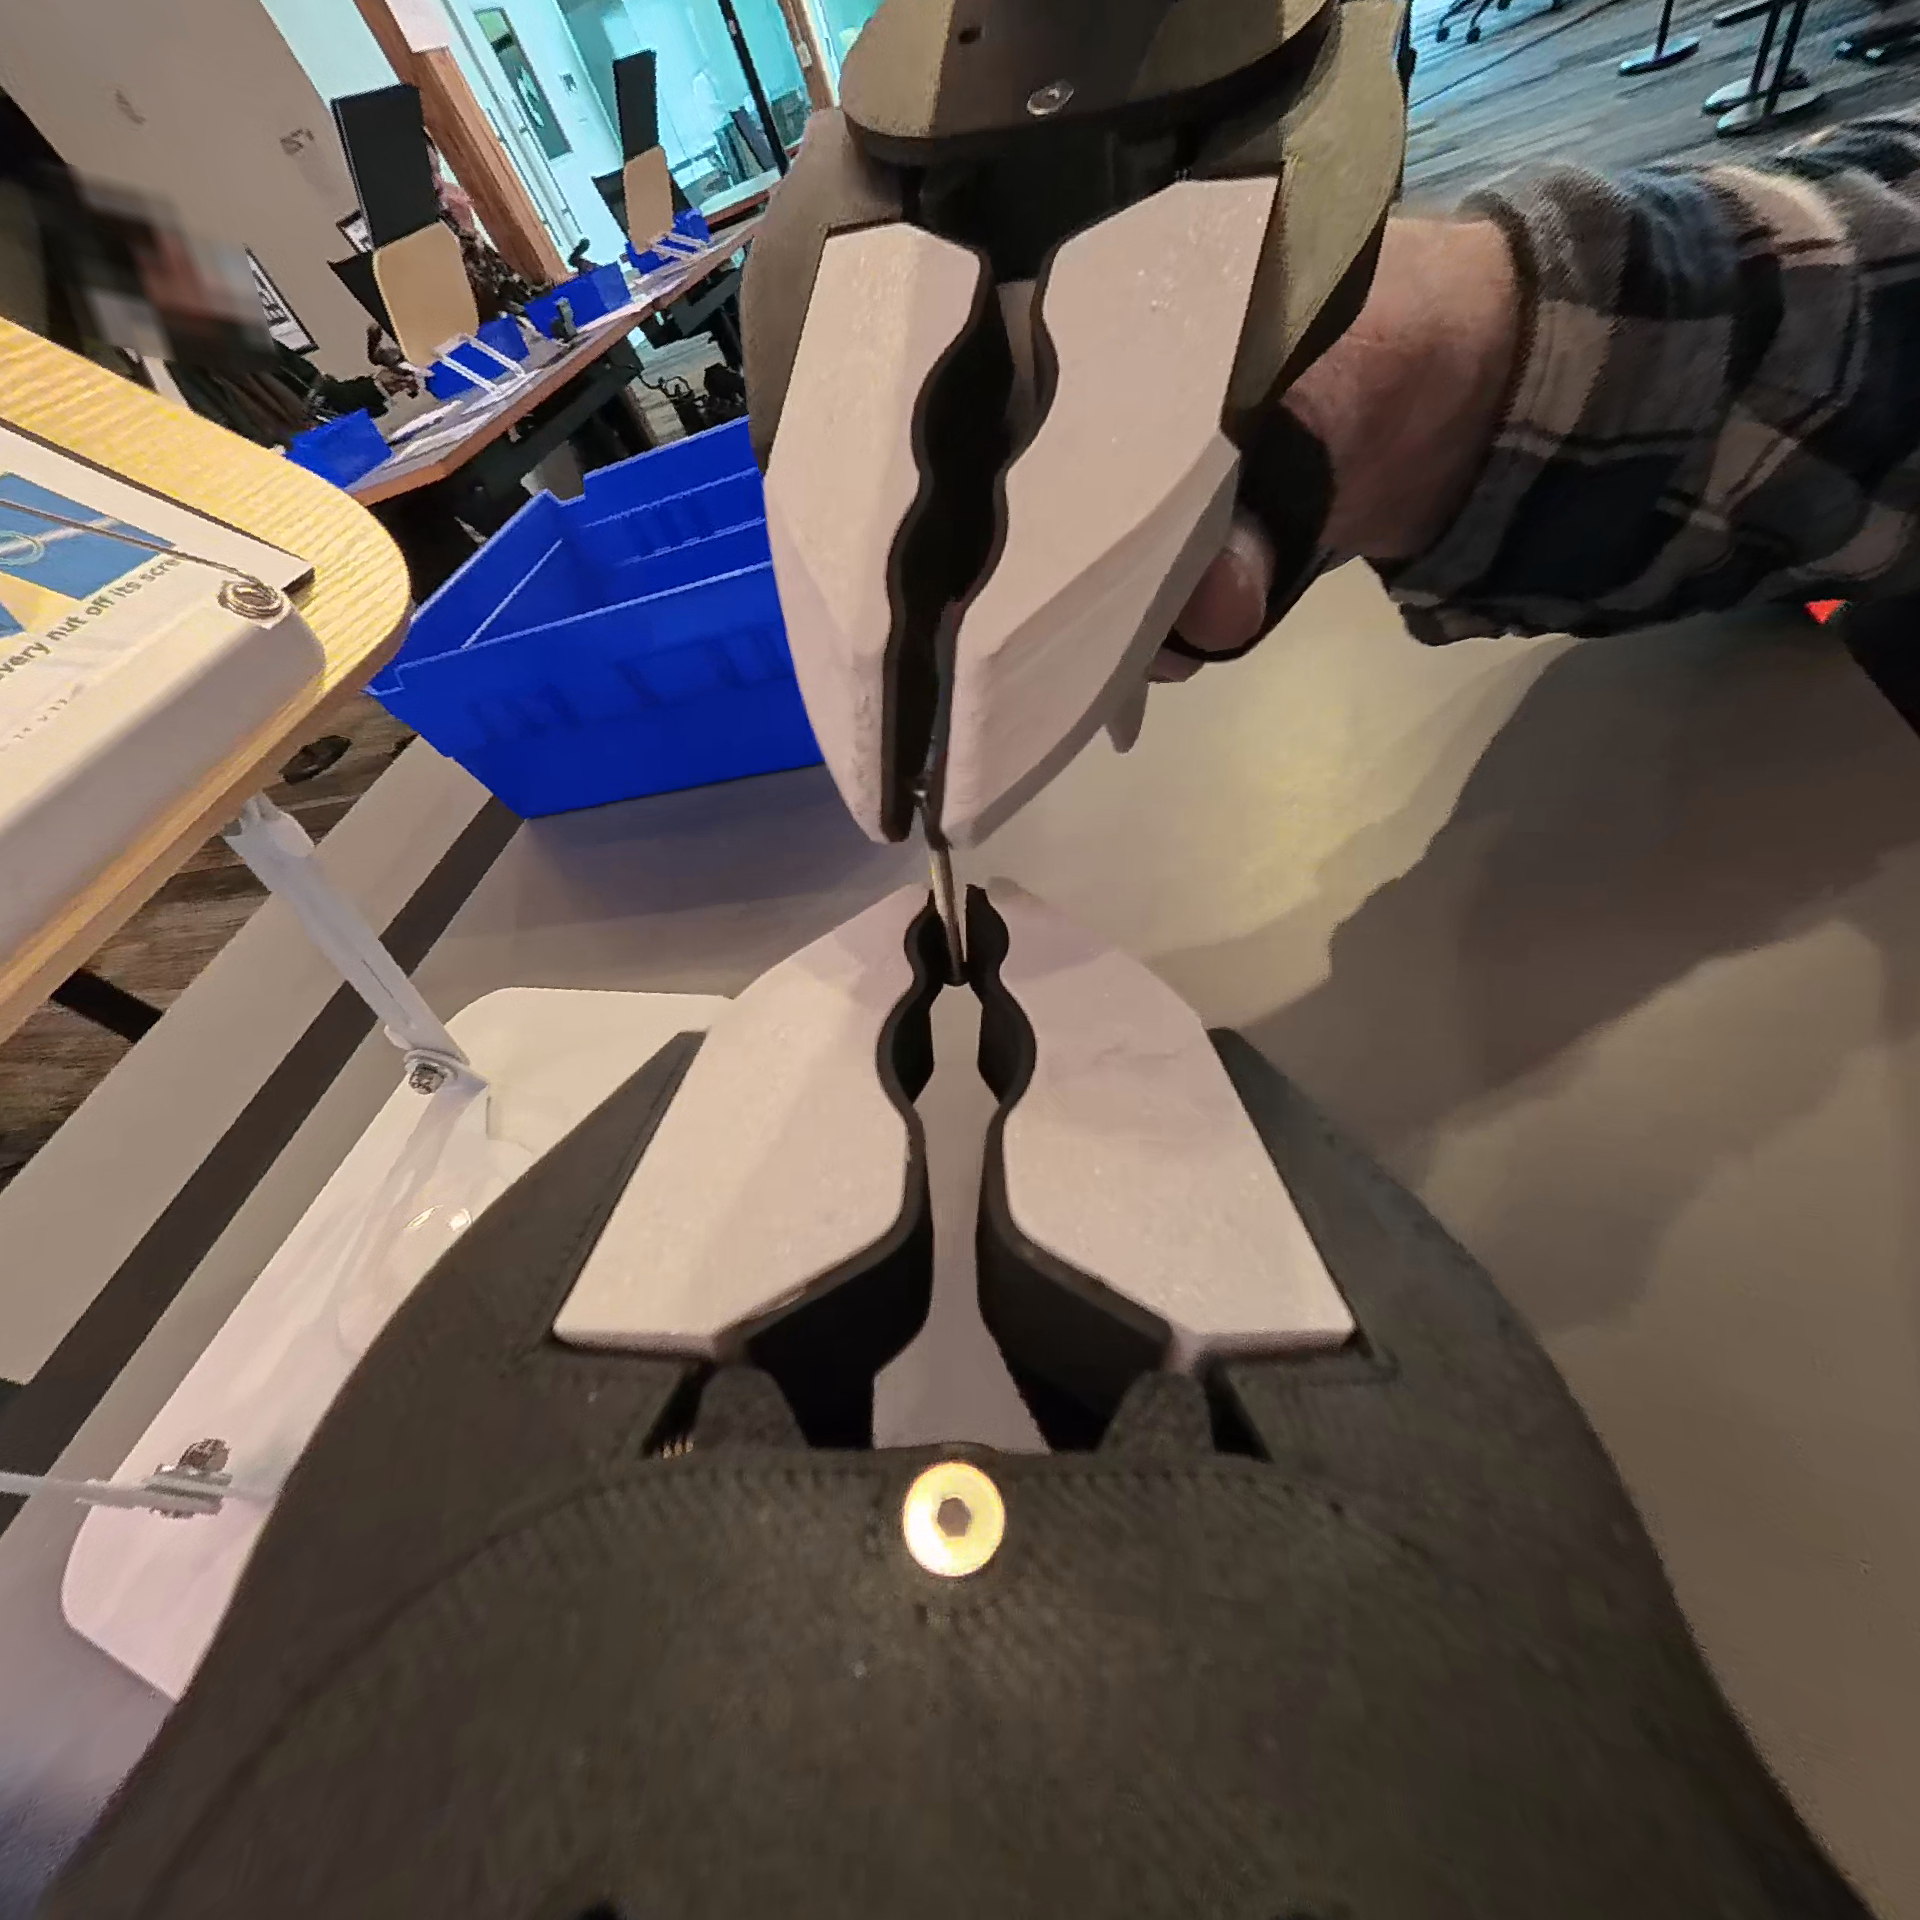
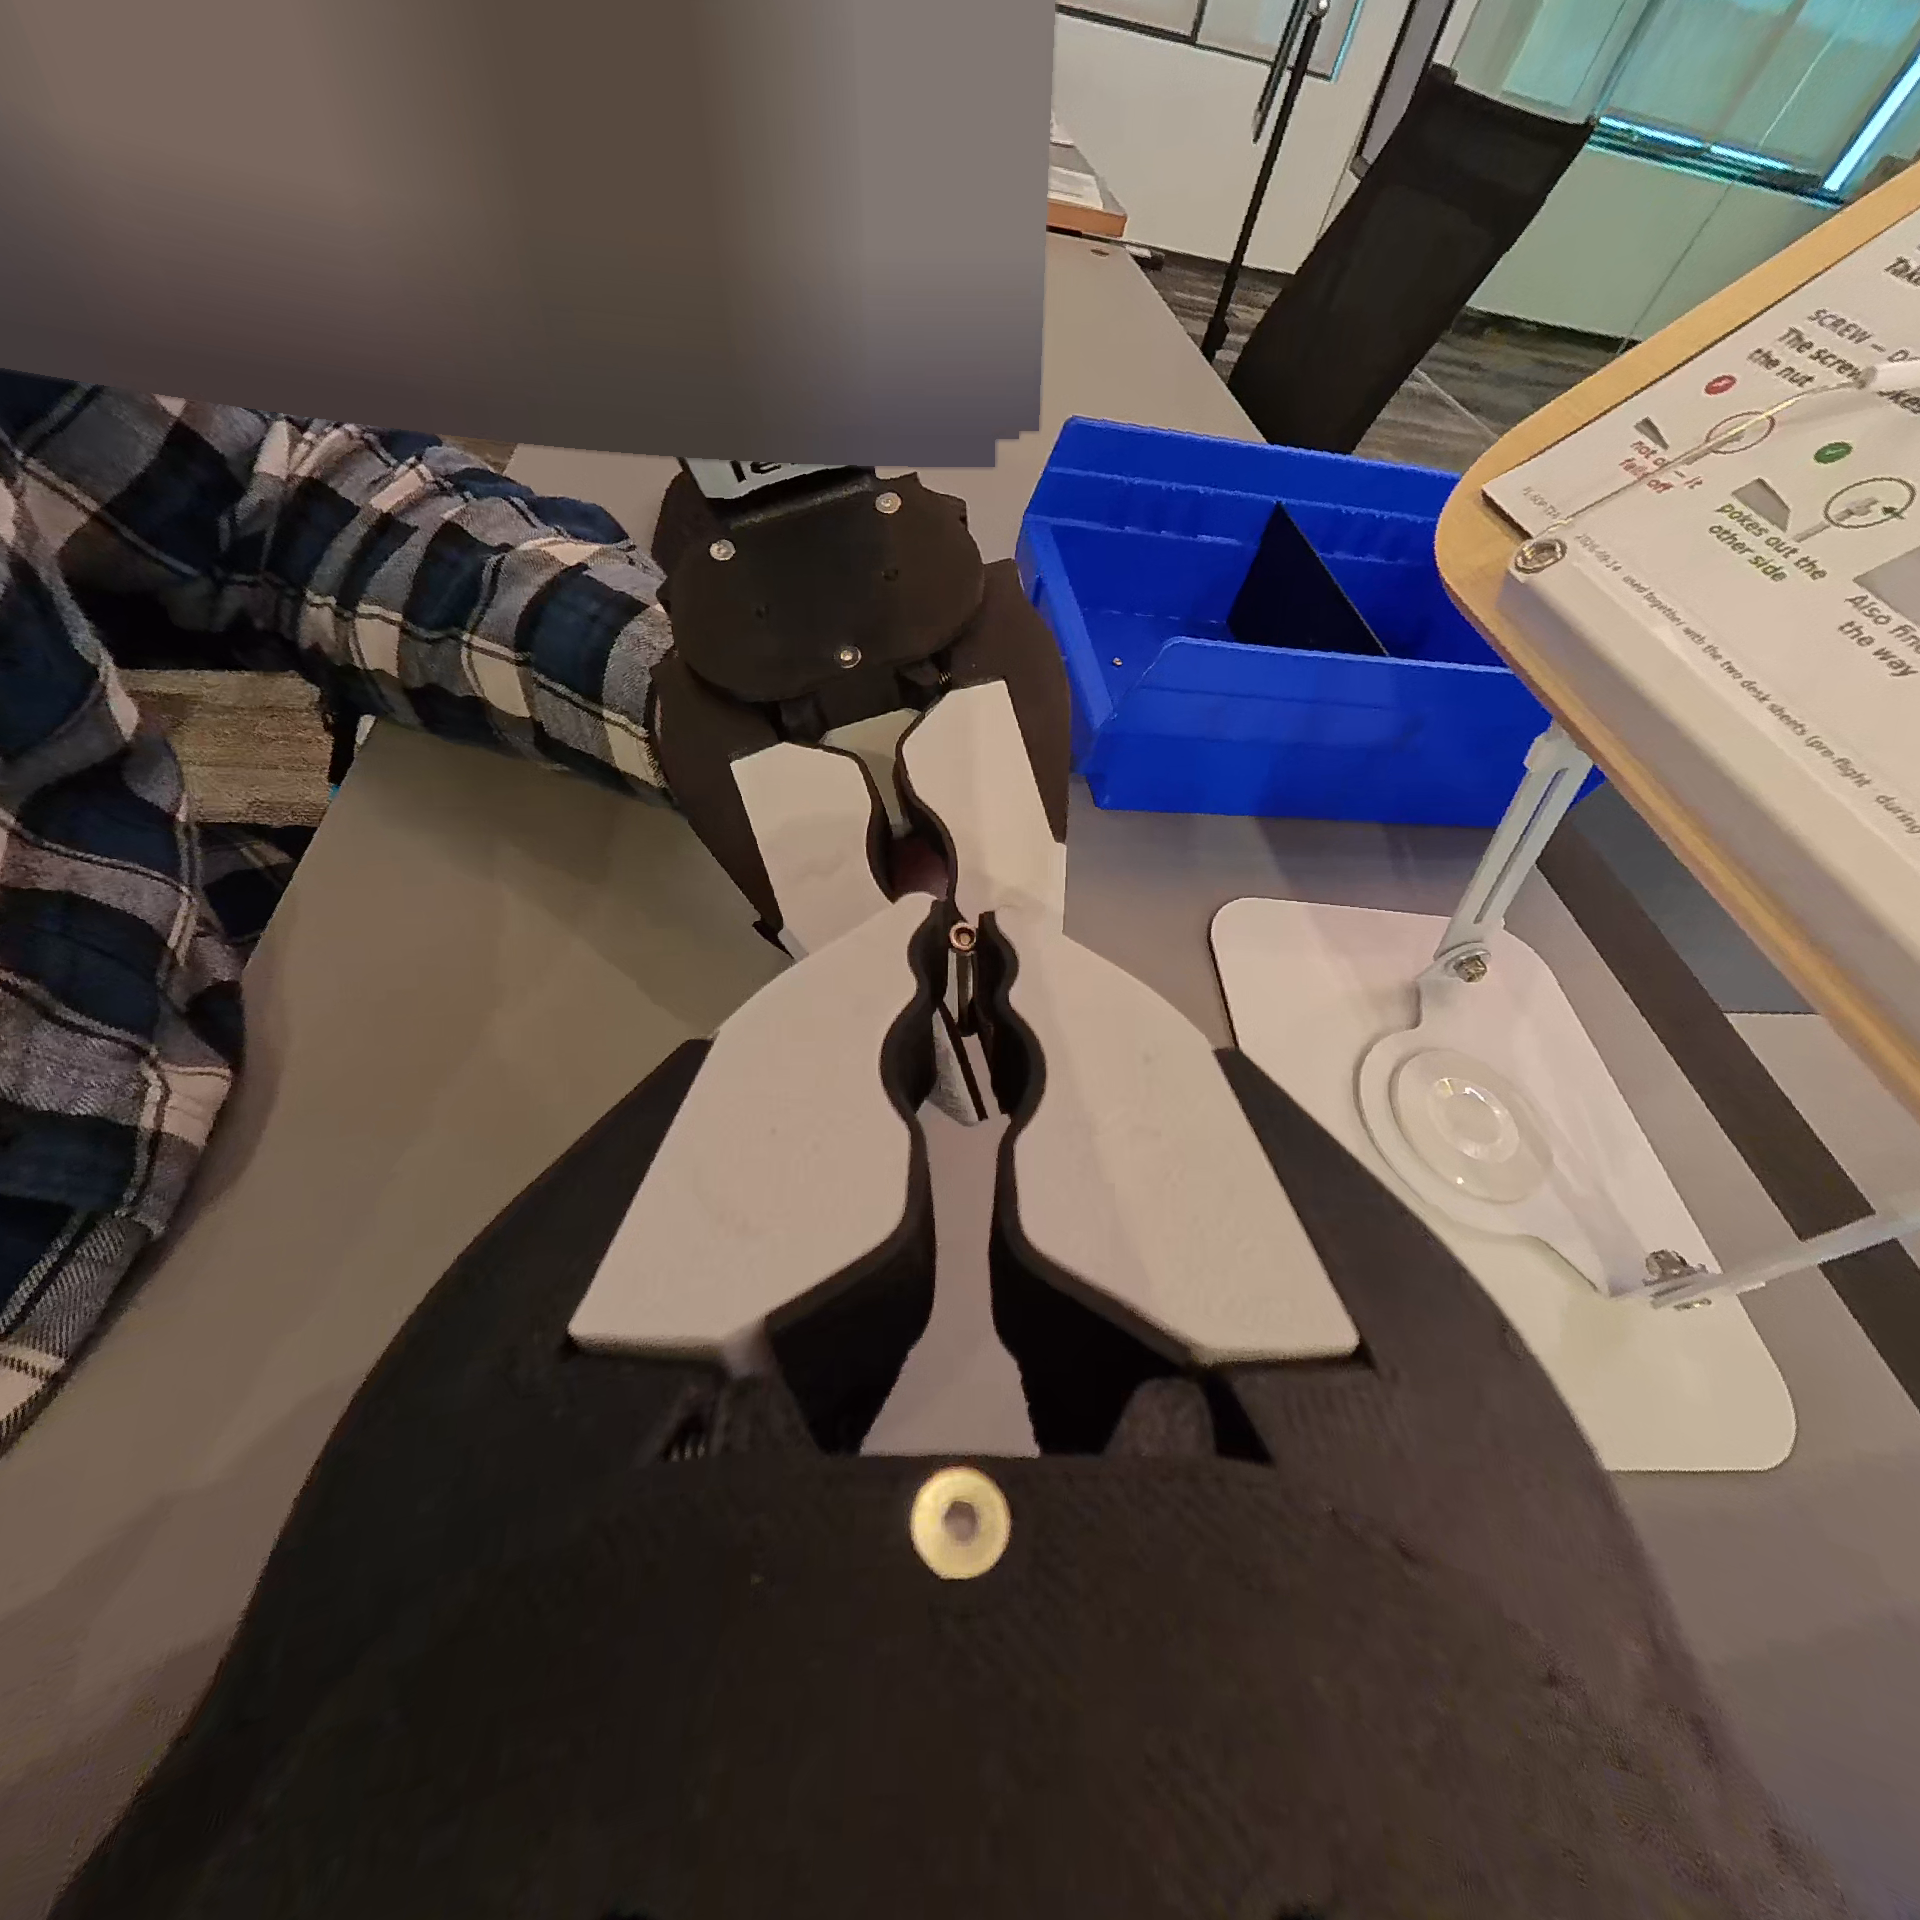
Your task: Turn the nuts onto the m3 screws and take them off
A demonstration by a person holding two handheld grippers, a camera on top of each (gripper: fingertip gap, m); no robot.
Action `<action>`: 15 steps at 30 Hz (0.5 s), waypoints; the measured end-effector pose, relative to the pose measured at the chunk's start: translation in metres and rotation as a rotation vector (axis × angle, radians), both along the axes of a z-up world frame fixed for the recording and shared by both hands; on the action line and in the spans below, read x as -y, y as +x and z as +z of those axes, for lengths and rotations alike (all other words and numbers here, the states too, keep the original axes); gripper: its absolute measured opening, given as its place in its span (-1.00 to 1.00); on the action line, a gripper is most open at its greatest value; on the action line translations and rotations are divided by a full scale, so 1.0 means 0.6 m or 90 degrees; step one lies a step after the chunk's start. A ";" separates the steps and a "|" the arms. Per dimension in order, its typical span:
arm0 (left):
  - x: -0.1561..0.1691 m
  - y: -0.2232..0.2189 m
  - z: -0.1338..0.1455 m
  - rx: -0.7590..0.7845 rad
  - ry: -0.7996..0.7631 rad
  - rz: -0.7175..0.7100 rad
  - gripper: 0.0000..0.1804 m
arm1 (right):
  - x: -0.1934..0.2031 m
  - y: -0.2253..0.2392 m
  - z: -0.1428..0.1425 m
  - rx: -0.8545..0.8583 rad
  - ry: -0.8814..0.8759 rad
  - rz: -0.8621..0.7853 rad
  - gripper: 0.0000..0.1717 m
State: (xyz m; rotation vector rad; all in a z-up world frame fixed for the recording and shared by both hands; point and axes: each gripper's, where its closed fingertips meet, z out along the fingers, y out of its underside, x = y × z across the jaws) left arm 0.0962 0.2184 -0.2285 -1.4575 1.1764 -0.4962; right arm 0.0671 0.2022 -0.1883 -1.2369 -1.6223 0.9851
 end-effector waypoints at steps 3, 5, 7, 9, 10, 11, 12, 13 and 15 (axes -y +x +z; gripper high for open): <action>-0.002 0.001 -0.002 0.001 -0.005 0.008 -0.96 | -0.002 -0.002 -0.002 -0.004 -0.009 -0.019 -0.94; -0.006 -0.001 -0.003 0.001 -0.007 0.016 -0.96 | -0.006 -0.003 -0.003 -0.005 -0.005 -0.040 -0.94; -0.007 -0.001 -0.003 0.004 -0.009 0.019 -0.96 | -0.008 -0.004 -0.004 -0.008 -0.001 -0.058 -0.94; -0.007 -0.001 -0.003 0.004 -0.011 0.019 -0.96 | -0.009 -0.005 -0.004 -0.012 0.003 -0.072 -0.93; -0.008 -0.001 -0.004 0.002 -0.010 0.020 -0.96 | -0.009 -0.004 -0.004 -0.012 0.007 -0.079 -0.93; -0.008 -0.001 -0.004 0.003 -0.010 0.020 -0.96 | -0.010 -0.004 -0.005 -0.012 0.010 -0.085 -0.93; -0.007 -0.001 -0.003 0.005 -0.012 0.019 -0.96 | -0.009 -0.005 -0.005 -0.013 0.008 -0.086 -0.93; -0.008 -0.001 -0.004 0.004 -0.012 0.020 -0.96 | -0.009 -0.005 -0.005 -0.015 0.007 -0.089 -0.93; -0.008 -0.001 -0.004 0.002 -0.013 0.020 -0.96 | -0.009 -0.005 -0.006 -0.018 0.008 -0.096 -0.93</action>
